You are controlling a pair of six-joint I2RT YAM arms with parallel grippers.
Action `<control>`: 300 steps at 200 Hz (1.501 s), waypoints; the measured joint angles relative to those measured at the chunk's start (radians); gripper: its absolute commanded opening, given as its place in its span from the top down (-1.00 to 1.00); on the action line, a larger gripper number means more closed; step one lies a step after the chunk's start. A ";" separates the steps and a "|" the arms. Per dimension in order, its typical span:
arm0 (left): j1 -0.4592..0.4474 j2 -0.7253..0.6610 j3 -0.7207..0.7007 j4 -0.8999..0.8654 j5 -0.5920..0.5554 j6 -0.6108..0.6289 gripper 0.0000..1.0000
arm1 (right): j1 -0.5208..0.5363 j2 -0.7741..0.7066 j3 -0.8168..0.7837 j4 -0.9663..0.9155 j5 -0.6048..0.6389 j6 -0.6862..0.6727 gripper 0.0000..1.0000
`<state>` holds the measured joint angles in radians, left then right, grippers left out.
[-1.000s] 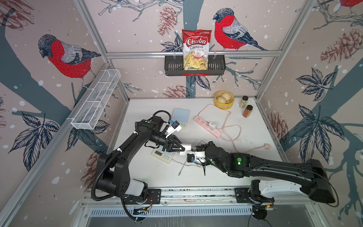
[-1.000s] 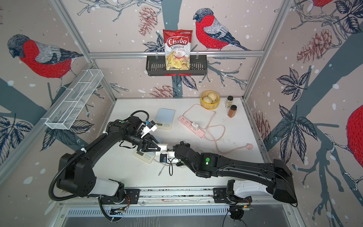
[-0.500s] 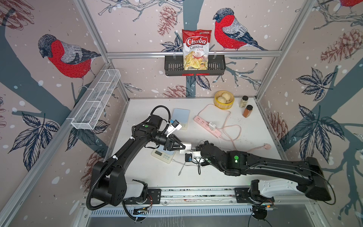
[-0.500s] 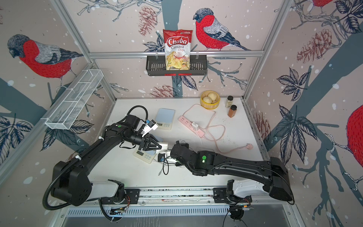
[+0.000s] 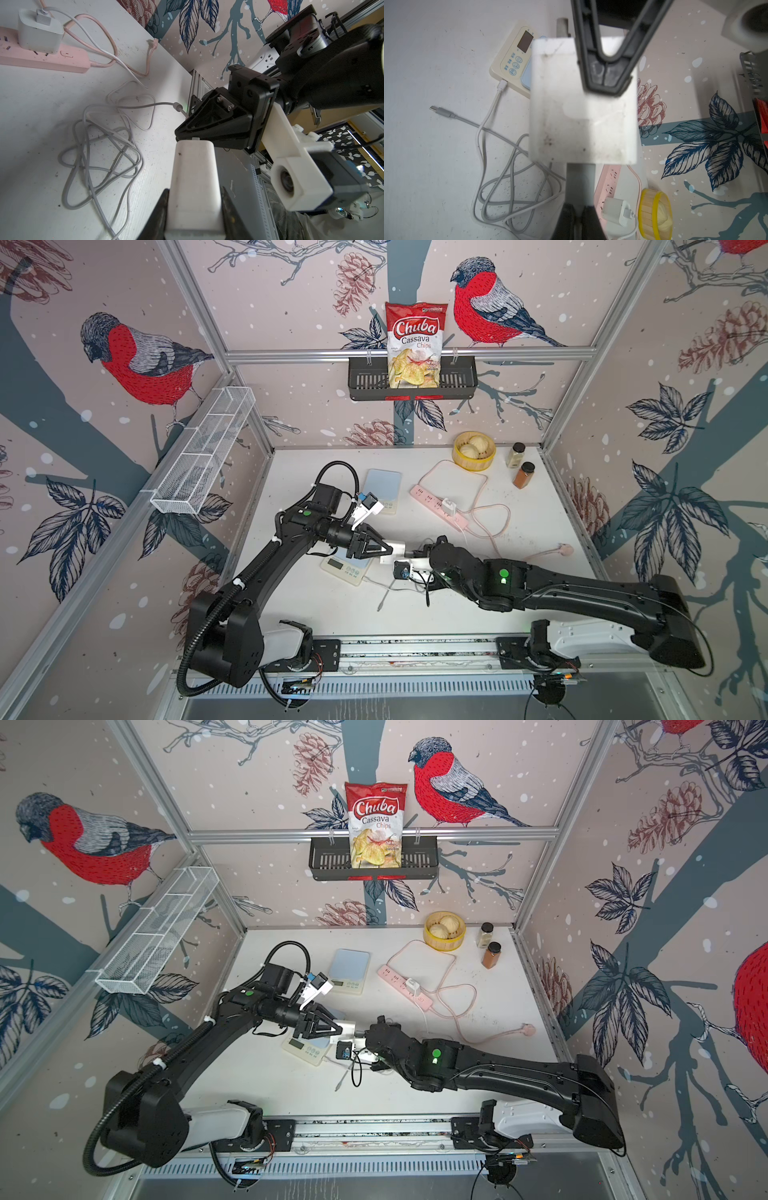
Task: Charge the electronic scale
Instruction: Insert the charging cable into the plug.
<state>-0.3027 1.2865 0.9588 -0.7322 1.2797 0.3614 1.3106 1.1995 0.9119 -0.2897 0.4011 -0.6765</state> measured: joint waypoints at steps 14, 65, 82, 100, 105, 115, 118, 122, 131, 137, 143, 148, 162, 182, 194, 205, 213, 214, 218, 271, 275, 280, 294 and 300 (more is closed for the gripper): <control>-0.002 -0.013 -0.017 0.026 0.000 -0.028 1.00 | 0.000 0.004 -0.002 0.006 -0.004 0.003 1.00; -0.005 -0.052 -0.053 0.113 -0.037 -0.125 1.00 | 0.000 0.041 -0.005 0.037 0.002 0.011 0.86; -0.005 -0.060 -0.053 0.124 -0.051 -0.127 1.00 | -0.003 0.046 -0.005 0.053 0.007 0.021 0.29; -0.005 -0.067 -0.050 0.150 -0.055 -0.124 1.00 | -0.019 0.031 -0.004 0.070 -0.024 0.044 -0.11; -0.005 -0.068 -0.050 0.153 -0.056 -0.124 1.00 | -0.030 0.014 -0.004 0.097 -0.047 0.060 -0.17; 0.001 -0.075 -0.050 0.153 -0.060 -0.120 1.00 | -0.059 -0.038 -0.011 0.137 -0.083 0.095 -0.25; 0.005 -0.078 -0.050 0.157 -0.061 -0.119 1.00 | -0.072 -0.059 -0.018 0.155 -0.098 0.110 -0.27; 0.008 -0.082 -0.050 0.165 -0.064 -0.118 1.00 | -0.092 -0.089 -0.029 0.174 -0.114 0.129 -0.31; 0.011 -0.092 -0.050 0.182 -0.072 -0.116 1.00 | -0.142 -0.162 -0.065 0.214 -0.170 0.177 -0.39; 0.011 -0.098 -0.050 0.190 -0.073 -0.112 1.00 | -0.179 -0.210 -0.096 0.242 -0.213 0.214 -0.43; 0.011 -0.105 -0.050 0.198 -0.074 -0.103 1.00 | -0.212 -0.251 -0.124 0.264 -0.254 0.249 -0.47; 0.012 -0.110 -0.050 0.205 -0.075 -0.099 1.00 | -0.238 -0.284 -0.150 0.284 -0.287 0.282 -0.50; 0.015 -0.124 -0.047 0.229 -0.074 -0.093 1.00 | -0.305 -0.360 -0.223 0.355 -0.392 0.374 -0.57; 0.018 -0.148 -0.043 0.270 -0.059 -0.086 1.00 | -0.382 -0.401 -0.286 0.450 -0.518 0.497 -0.63; 0.018 -0.159 -0.042 0.293 -0.043 -0.082 1.00 | -0.408 -0.389 -0.297 0.493 -0.589 0.554 -0.67; 0.018 -0.166 -0.040 0.309 -0.026 -0.081 1.00 | -0.425 -0.365 -0.297 0.526 -0.655 0.592 -0.68; 0.018 -0.169 -0.038 0.317 -0.015 -0.081 1.00 | -0.431 -0.346 -0.296 0.552 -0.701 0.613 -0.68; 0.018 -0.170 -0.038 0.318 -0.014 -0.081 1.00 | -0.432 -0.344 -0.296 0.554 -0.705 0.616 -0.68; 0.018 -0.171 -0.038 0.323 -0.007 -0.081 1.00 | -0.435 -0.333 -0.294 0.564 -0.730 0.629 -0.69; 0.018 -0.175 -0.036 0.330 0.034 -0.075 1.00 | -0.420 -0.163 -0.238 0.681 -0.979 0.702 -0.64; 0.018 -0.175 -0.036 0.330 0.035 -0.075 1.00 | -0.418 -0.152 -0.233 0.686 -0.990 0.702 -0.63; 0.018 -0.175 -0.036 0.330 0.037 -0.074 1.00 | -0.414 -0.140 -0.227 0.688 -1.002 0.702 -0.61; 0.018 -0.175 -0.033 0.330 0.038 -0.074 1.00 | -0.406 -0.108 -0.212 0.697 -1.028 0.702 -0.55; 0.019 -0.175 -0.031 0.330 0.039 -0.074 1.00 | -0.402 -0.098 -0.208 0.700 -1.035 0.702 -0.52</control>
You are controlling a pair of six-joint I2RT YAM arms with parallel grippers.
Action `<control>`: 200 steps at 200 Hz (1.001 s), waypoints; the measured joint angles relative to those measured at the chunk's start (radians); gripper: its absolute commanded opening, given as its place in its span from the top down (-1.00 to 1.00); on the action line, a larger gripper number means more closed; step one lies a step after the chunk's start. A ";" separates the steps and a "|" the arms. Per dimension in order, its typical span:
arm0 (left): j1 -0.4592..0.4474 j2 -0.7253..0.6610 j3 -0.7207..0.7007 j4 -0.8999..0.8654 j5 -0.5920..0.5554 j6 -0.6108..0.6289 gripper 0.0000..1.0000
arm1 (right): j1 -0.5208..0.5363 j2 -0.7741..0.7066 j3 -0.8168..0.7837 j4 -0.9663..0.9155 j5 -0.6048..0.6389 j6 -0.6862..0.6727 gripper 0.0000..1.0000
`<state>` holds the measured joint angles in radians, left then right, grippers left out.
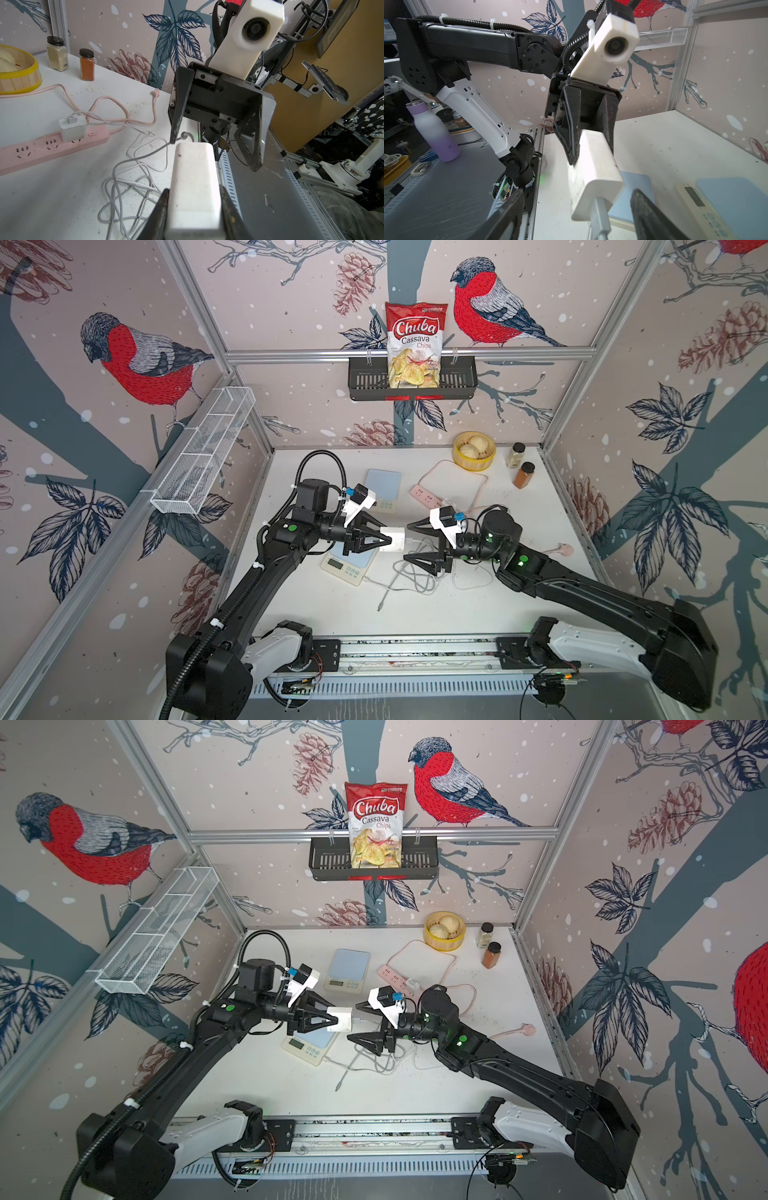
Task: Charge the electronic scale
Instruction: Insert the charging cable into the plug.
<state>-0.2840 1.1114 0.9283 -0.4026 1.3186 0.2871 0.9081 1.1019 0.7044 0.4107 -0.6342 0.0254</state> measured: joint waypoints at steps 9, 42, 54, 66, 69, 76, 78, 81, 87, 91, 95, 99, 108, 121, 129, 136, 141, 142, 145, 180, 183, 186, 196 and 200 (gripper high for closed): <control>0.001 -0.002 0.003 0.000 0.005 0.000 1.00 | 0.003 0.018 0.007 0.005 -0.005 0.000 -0.48; 0.006 -0.018 0.007 0.000 0.013 0.000 1.00 | 0.007 0.067 0.021 0.023 -0.023 0.004 -0.29; 0.007 -0.023 0.007 0.000 0.013 0.000 1.00 | 0.005 0.082 0.023 0.035 -0.027 0.010 -0.14; 0.008 -0.026 0.007 0.000 0.014 0.000 1.00 | 0.000 0.097 0.023 0.051 -0.034 0.030 0.03; 0.009 -0.026 0.007 0.000 0.015 0.000 1.00 | -0.001 0.100 0.024 0.052 -0.035 0.030 0.07; 0.010 -0.027 0.007 0.000 0.015 0.000 1.00 | -0.005 0.108 0.029 0.054 -0.039 0.035 0.17; 0.010 -0.027 0.007 0.000 0.015 0.000 1.00 | -0.006 0.110 0.031 0.056 -0.042 0.038 0.20; 0.011 -0.028 0.007 0.000 0.015 0.001 1.00 | -0.006 0.113 0.032 0.058 -0.043 0.046 0.24; 0.011 -0.028 0.006 0.000 0.014 0.001 1.00 | -0.007 0.118 0.037 0.059 -0.045 0.056 0.32; 0.011 -0.029 0.006 0.002 0.016 0.005 1.00 | -0.008 0.121 0.039 0.059 -0.049 0.060 0.36; 0.012 -0.030 0.005 0.006 0.017 0.021 1.00 | -0.008 0.124 0.040 0.059 -0.050 0.079 0.39; 0.012 -0.031 0.002 0.013 0.016 0.029 1.00 | -0.008 0.126 0.041 0.059 -0.052 0.087 0.42; 0.012 -0.032 -0.002 0.021 0.015 0.032 1.00 | -0.011 0.132 0.043 0.062 -0.058 0.101 0.49; 0.012 -0.032 -0.008 0.023 0.013 0.031 1.00 | -0.013 0.140 0.043 0.066 -0.066 0.109 0.68; 0.013 -0.032 -0.011 0.022 0.009 0.027 1.00 | -0.013 0.143 0.043 0.066 -0.069 0.112 0.77; 0.013 -0.035 -0.013 0.023 0.006 0.027 1.00 | -0.014 0.144 0.043 0.066 -0.071 0.120 0.81; 0.013 -0.039 -0.016 0.023 0.003 0.026 1.00 | -0.014 0.145 0.043 0.067 -0.072 0.131 0.84; 0.013 -0.040 -0.016 0.023 0.002 0.026 1.00 | -0.014 0.145 0.043 0.067 -0.072 0.131 0.84; 0.013 -0.045 -0.019 0.024 -0.002 0.026 0.95 | -0.014 0.145 0.044 0.067 -0.072 0.130 0.85; 0.012 -0.112 -0.039 0.035 -0.099 -0.002 -0.51 | -0.012 0.158 0.067 0.052 -0.072 0.129 0.99; 0.012 -0.120 -0.039 0.038 -0.124 -0.003 -0.90 | -0.013 0.163 0.075 0.045 -0.065 0.130 0.99; 0.012 -0.128 -0.040 0.040 -0.157 -0.005 -0.95 | -0.014 0.169 0.084 0.040 -0.052 0.130 1.00; 0.011 -0.153 -0.041 0.043 -0.242 -0.029 -0.96 | -0.022 0.187 0.116 0.013 -0.027 0.128 1.00; 0.012 -0.162 -0.041 0.045 -0.278 -0.037 -0.96 | -0.029 0.194 0.133 -0.007 -0.021 0.125 1.00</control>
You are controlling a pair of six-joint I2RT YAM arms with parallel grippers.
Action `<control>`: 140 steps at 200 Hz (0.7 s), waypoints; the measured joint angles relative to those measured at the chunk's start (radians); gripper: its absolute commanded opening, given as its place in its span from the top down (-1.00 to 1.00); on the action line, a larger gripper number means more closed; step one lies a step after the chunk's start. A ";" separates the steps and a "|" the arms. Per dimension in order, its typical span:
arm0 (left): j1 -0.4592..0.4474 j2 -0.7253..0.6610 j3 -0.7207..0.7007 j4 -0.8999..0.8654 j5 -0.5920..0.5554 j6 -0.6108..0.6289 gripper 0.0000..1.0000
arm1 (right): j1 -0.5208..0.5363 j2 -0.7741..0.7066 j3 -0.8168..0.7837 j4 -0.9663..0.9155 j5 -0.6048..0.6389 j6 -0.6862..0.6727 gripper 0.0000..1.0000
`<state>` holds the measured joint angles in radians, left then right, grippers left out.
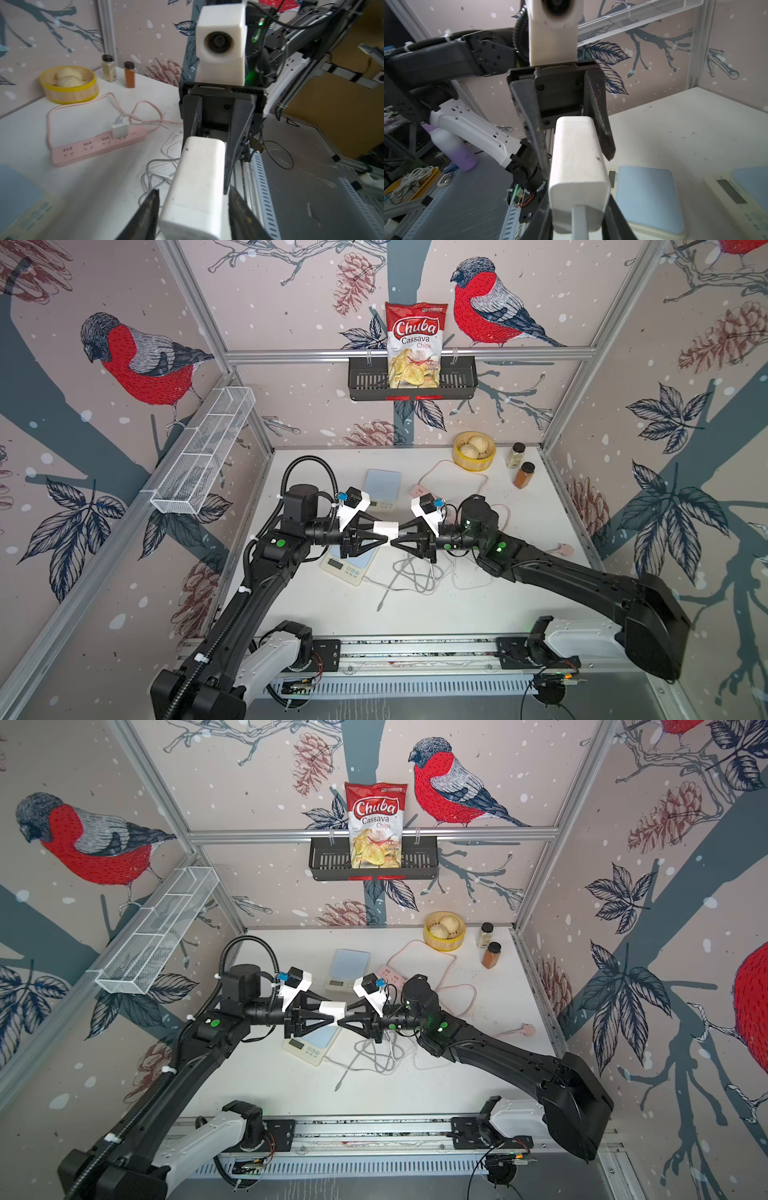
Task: Charge the electronic scale
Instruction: Insert the charging cable into the plug, then adjust the socket at the center of the board.
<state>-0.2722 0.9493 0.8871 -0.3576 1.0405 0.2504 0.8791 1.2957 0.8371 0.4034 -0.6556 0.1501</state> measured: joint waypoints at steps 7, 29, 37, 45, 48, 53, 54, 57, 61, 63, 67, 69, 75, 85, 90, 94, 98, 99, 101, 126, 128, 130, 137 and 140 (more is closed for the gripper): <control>0.000 -0.019 0.000 0.004 -0.060 -0.019 -0.96 | -0.016 0.015 0.036 -0.049 0.010 -0.011 1.00; 0.000 -0.080 -0.024 0.043 -0.276 -0.082 -0.96 | -0.096 0.077 0.182 -0.237 0.057 -0.061 1.00; 0.000 -0.092 -0.037 0.055 -0.355 -0.102 -0.96 | -0.127 0.097 0.237 -0.322 0.080 -0.088 1.00; 0.000 -0.095 -0.047 0.068 -0.423 -0.123 -0.96 | -0.153 0.115 0.286 -0.396 0.105 -0.113 1.00; 0.000 -0.095 -0.050 0.071 -0.447 -0.129 -0.96 | -0.161 0.121 0.302 -0.418 0.113 -0.122 1.00; 0.000 -0.093 -0.056 0.081 -0.496 -0.149 -0.96 | -0.177 0.135 0.339 -0.471 0.129 -0.139 1.00; 0.000 -0.093 -0.056 0.082 -0.501 -0.151 -0.96 | -0.179 0.137 0.344 -0.476 0.132 -0.142 1.00; 0.000 -0.091 -0.059 0.086 -0.525 -0.162 -0.96 | -0.187 0.145 0.365 -0.502 0.142 -0.154 1.00; 0.000 -0.087 -0.061 0.093 -0.555 -0.179 -0.96 | -0.196 0.157 0.392 -0.533 0.158 -0.166 1.00; 0.000 -0.083 -0.062 0.098 -0.571 -0.186 -0.96 | -0.200 0.162 0.403 -0.547 0.164 -0.174 1.00; 0.000 -0.075 -0.062 0.106 -0.597 -0.202 -0.96 | -0.208 0.174 0.430 -0.579 0.180 -0.185 1.00; 0.000 -0.069 -0.062 0.108 -0.604 -0.206 -0.96 | -0.212 0.181 0.448 -0.600 0.190 -0.192 1.00; 0.000 -0.046 -0.059 0.121 -0.633 -0.226 -0.96 | -0.221 0.199 0.486 -0.641 0.214 -0.211 1.00; 0.000 0.005 -0.040 0.121 -0.658 -0.250 -0.96 | -0.237 0.237 0.557 -0.721 0.261 -0.240 1.00; 0.000 0.036 -0.028 0.127 -0.663 -0.258 -0.96 | -0.243 0.257 0.591 -0.758 0.287 -0.256 1.00; 0.000 0.061 -0.017 0.127 -0.673 -0.266 -0.96 | -0.248 0.274 0.618 -0.787 0.309 -0.264 1.00; 0.000 0.082 -0.007 0.126 -0.678 -0.271 -0.96 | -0.251 0.292 0.647 -0.819 0.330 -0.274 1.00; 0.000 0.090 -0.003 0.126 -0.678 -0.273 -0.96 | -0.252 0.296 0.653 -0.826 0.336 -0.277 1.00; 0.000 0.101 0.003 0.127 -0.677 -0.274 -0.96 | -0.254 0.307 0.670 -0.843 0.352 -0.284 1.00; -0.006 0.242 0.080 0.148 -0.675 -0.288 -0.97 | -0.266 0.439 0.865 -1.047 0.534 -0.321 1.00; -0.008 0.254 0.085 0.152 -0.676 -0.290 -0.97 | -0.267 0.449 0.877 -1.059 0.545 -0.324 1.00; -0.011 0.266 0.090 0.154 -0.678 -0.292 -0.98 | -0.270 0.462 0.896 -1.076 0.557 -0.330 1.00; -0.019 0.305 0.106 0.160 -0.681 -0.296 -0.97 | -0.274 0.500 0.945 -1.121 0.597 -0.333 1.00; -0.023 0.320 0.113 0.161 -0.684 -0.298 -0.98 | -0.276 0.513 0.961 -1.136 0.609 -0.333 1.00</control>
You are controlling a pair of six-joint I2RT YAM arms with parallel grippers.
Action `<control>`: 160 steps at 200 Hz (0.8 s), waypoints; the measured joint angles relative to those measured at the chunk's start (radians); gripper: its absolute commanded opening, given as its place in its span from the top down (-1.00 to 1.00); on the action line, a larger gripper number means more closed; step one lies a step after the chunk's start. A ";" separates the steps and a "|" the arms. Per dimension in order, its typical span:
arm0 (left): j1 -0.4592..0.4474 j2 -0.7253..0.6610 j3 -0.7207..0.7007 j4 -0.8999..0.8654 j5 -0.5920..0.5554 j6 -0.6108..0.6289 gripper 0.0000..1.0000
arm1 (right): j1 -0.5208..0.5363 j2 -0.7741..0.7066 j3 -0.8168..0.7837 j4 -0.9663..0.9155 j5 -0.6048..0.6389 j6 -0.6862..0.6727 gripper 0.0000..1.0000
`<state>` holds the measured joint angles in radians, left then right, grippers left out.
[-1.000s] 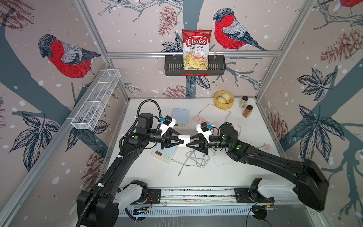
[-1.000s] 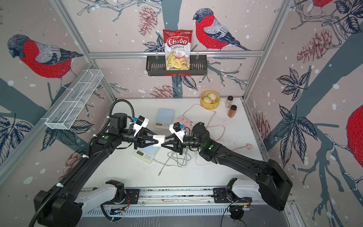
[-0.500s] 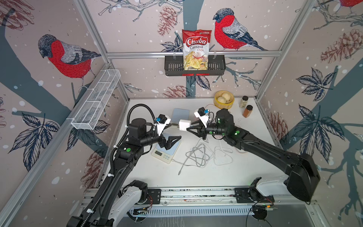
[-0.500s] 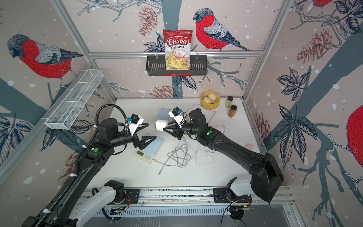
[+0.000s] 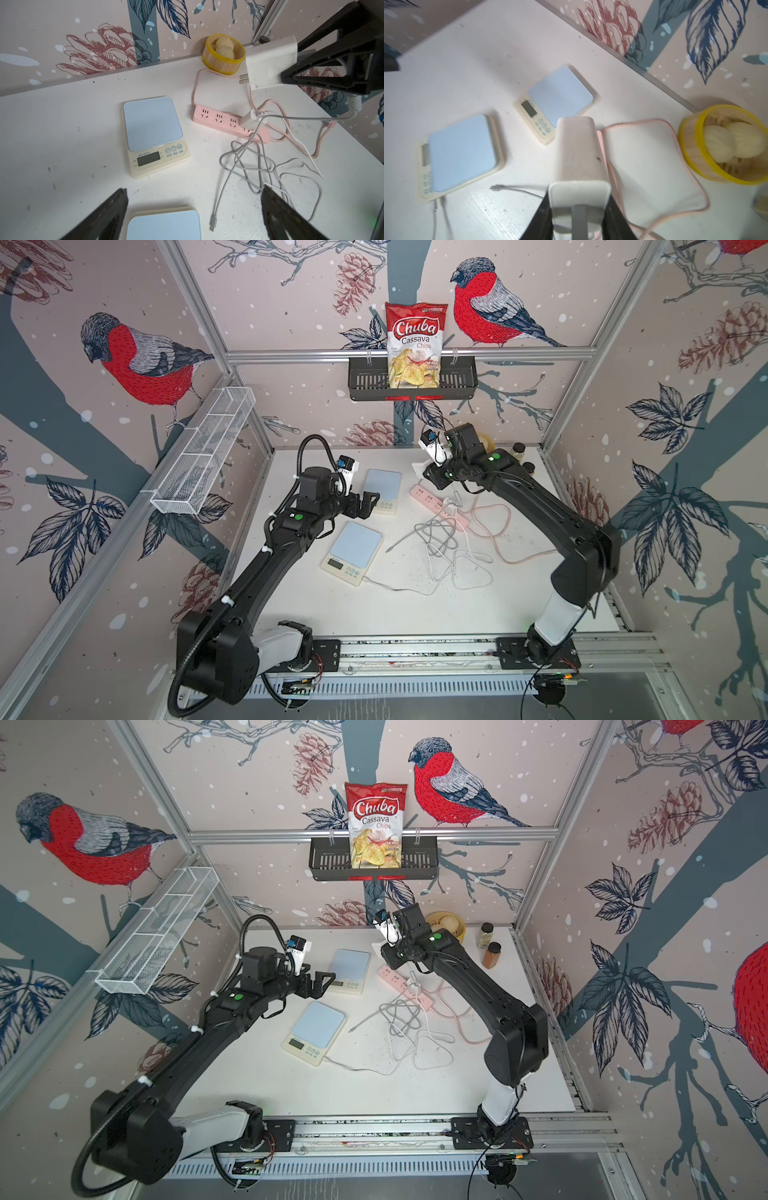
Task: Charge the electronic scale
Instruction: Adjust the socket at the center of the board.
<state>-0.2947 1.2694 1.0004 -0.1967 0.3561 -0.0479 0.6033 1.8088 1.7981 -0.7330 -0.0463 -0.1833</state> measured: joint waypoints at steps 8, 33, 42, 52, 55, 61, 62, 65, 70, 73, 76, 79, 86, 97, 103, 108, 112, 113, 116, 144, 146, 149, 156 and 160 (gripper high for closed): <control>-0.015 0.046 0.019 0.011 -0.024 -0.004 -0.98 | -0.006 0.044 0.055 -0.051 0.034 -0.001 1.00; -0.064 0.177 0.087 0.032 -0.062 -0.007 -0.98 | -0.033 0.176 0.219 -0.182 0.103 0.000 1.00; -0.082 0.226 0.118 0.035 -0.076 -0.006 -0.97 | -0.046 0.226 0.283 -0.223 0.115 0.007 1.00; -0.096 0.277 0.153 0.032 -0.092 -0.004 -0.98 | -0.057 0.277 0.347 -0.262 0.124 0.020 1.00; -0.100 0.293 0.163 0.033 -0.097 -0.004 -0.98 | -0.061 0.293 0.365 -0.271 0.124 0.027 1.00; -0.107 0.327 0.184 0.035 -0.101 -0.003 -0.98 | -0.068 0.322 0.398 -0.293 0.128 0.029 1.00; -0.108 0.331 0.186 0.035 -0.102 -0.003 -0.98 | -0.068 0.326 0.402 -0.296 0.128 0.029 1.00; -0.110 0.349 0.196 0.035 -0.106 -0.003 -0.98 | -0.070 0.340 0.417 -0.309 0.130 0.029 1.00; -0.114 0.374 0.209 0.033 -0.113 -0.003 -0.98 | -0.074 0.359 0.435 -0.327 0.132 0.029 1.00; -0.116 0.386 0.216 0.032 -0.119 -0.003 -0.97 | -0.076 0.372 0.447 -0.341 0.135 0.029 1.00; -0.118 0.405 0.225 0.031 -0.123 -0.003 -0.98 | -0.077 0.382 0.456 -0.351 0.137 0.029 1.00; -0.120 0.418 0.233 0.029 -0.124 -0.003 -0.97 | -0.079 0.390 0.462 -0.360 0.142 0.029 1.00; -0.122 0.450 0.250 0.029 -0.121 -0.002 -0.97 | -0.080 0.403 0.465 -0.377 0.147 0.029 1.00; -0.124 0.501 0.279 0.026 -0.120 -0.003 -0.92 | -0.077 0.409 0.451 -0.401 0.150 0.020 1.00; -0.124 0.528 0.299 0.024 -0.115 -0.003 -0.90 | -0.075 0.409 0.436 -0.407 0.148 0.006 1.00; -0.124 0.549 0.317 0.023 -0.109 -0.003 -0.86 | -0.071 0.408 0.420 -0.410 0.148 -0.005 1.00; -0.124 0.567 0.333 0.018 -0.101 -0.003 -0.83 | -0.068 0.408 0.407 -0.409 0.146 -0.014 1.00; -0.124 0.570 0.336 0.018 -0.100 -0.004 -0.82 | -0.068 0.407 0.405 -0.409 0.146 -0.017 1.00; -0.124 0.584 0.347 0.016 -0.094 -0.004 -0.79 | -0.066 0.407 0.393 -0.410 0.146 -0.029 1.00; -0.126 0.691 0.442 0.002 -0.034 -0.008 -0.54 | -0.060 0.406 0.338 -0.427 0.113 -0.087 1.00; -0.126 0.697 0.446 0.002 -0.030 -0.008 -0.53 | -0.060 0.407 0.339 -0.427 0.112 -0.090 1.00; -0.126 0.707 0.451 0.002 -0.021 -0.011 -0.52 | -0.061 0.409 0.342 -0.428 0.113 -0.097 1.00; -0.126 0.724 0.457 0.003 -0.008 -0.016 -0.49 | -0.061 0.414 0.354 -0.430 0.112 -0.102 1.00; -0.127 0.733 0.460 0.004 -0.003 -0.019 -0.48 | -0.061 0.419 0.362 -0.429 0.110 -0.102 1.00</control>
<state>-0.4213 2.0022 1.4601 -0.1928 0.3531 -0.0673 0.5423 2.2280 2.1605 -1.1622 0.0635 -0.2855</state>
